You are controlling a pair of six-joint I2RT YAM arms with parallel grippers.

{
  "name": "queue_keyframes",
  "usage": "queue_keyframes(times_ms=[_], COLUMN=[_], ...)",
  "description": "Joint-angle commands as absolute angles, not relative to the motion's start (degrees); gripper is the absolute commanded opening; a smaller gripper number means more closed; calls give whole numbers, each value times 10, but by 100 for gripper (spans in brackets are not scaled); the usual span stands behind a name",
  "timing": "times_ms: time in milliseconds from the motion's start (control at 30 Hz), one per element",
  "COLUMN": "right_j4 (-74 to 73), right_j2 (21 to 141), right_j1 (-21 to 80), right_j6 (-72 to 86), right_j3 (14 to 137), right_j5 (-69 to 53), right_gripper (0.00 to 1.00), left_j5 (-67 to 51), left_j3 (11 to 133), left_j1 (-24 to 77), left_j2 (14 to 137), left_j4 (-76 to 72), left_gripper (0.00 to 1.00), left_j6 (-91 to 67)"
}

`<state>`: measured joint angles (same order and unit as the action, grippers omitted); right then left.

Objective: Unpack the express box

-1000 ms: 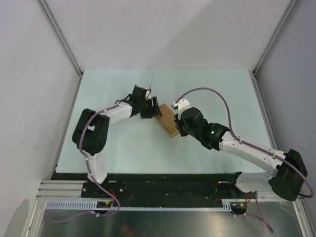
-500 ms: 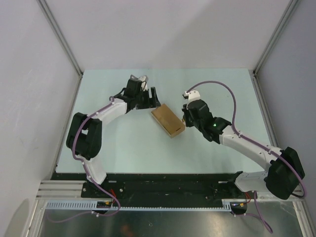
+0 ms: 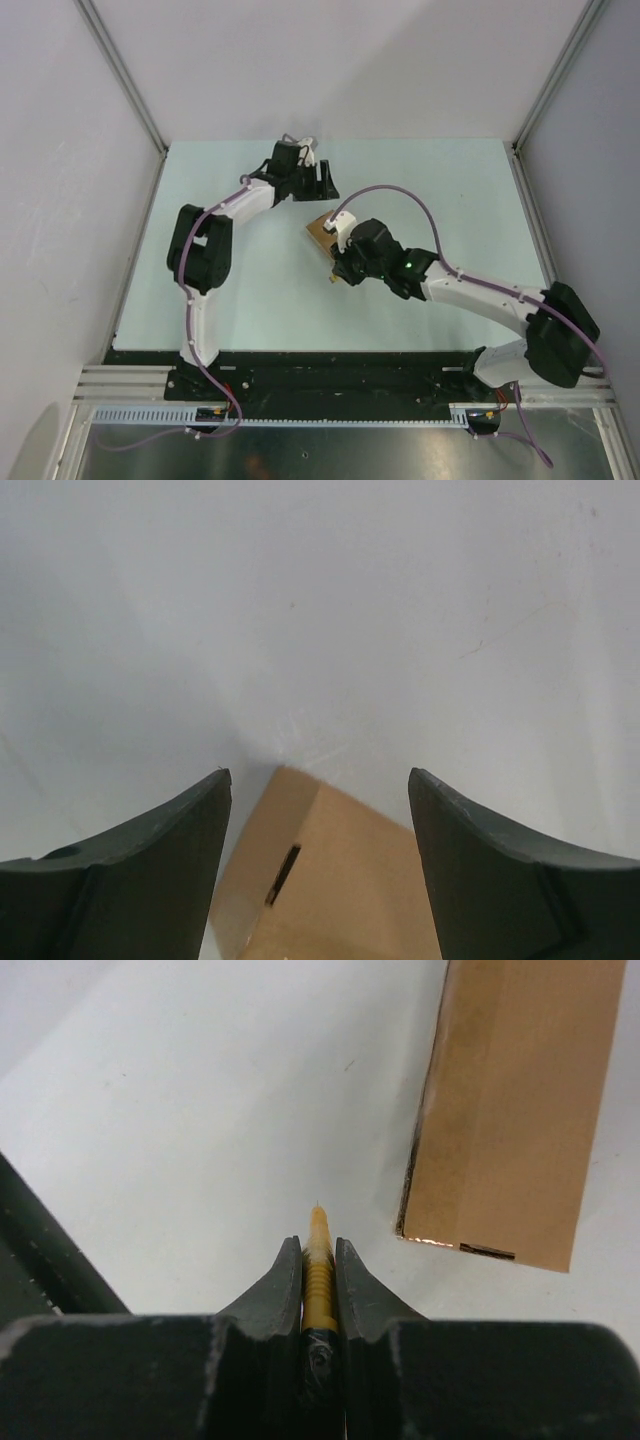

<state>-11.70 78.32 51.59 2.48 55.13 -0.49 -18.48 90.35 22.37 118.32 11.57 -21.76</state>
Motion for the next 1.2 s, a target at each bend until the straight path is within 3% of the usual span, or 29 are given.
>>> queue_keyframes(times_ms=[0,367,567,800,1167], right_j4=[-71,-64,-69,-69,-12], right_j2=[837,865,846,822,845], right_j1=[520,521,497,443,388], right_j6=[17,35,40,30,50], right_j3=[552,548,529,514,507], right_j5=[26,145,178,185,200], right_gripper=[0,0,0,0,0], left_j5=[-256,-311,-303,-276,-279], left_j3=[978,1043,952,812,688], left_j1=[230,265,270,268,269], left_j2=[1219,1306,1262,1167,1060], left_j4=[88,78,79,79,79], left_gripper=[76,73,65,64,63], left_j6=[-198,-236,-229,-216,-234])
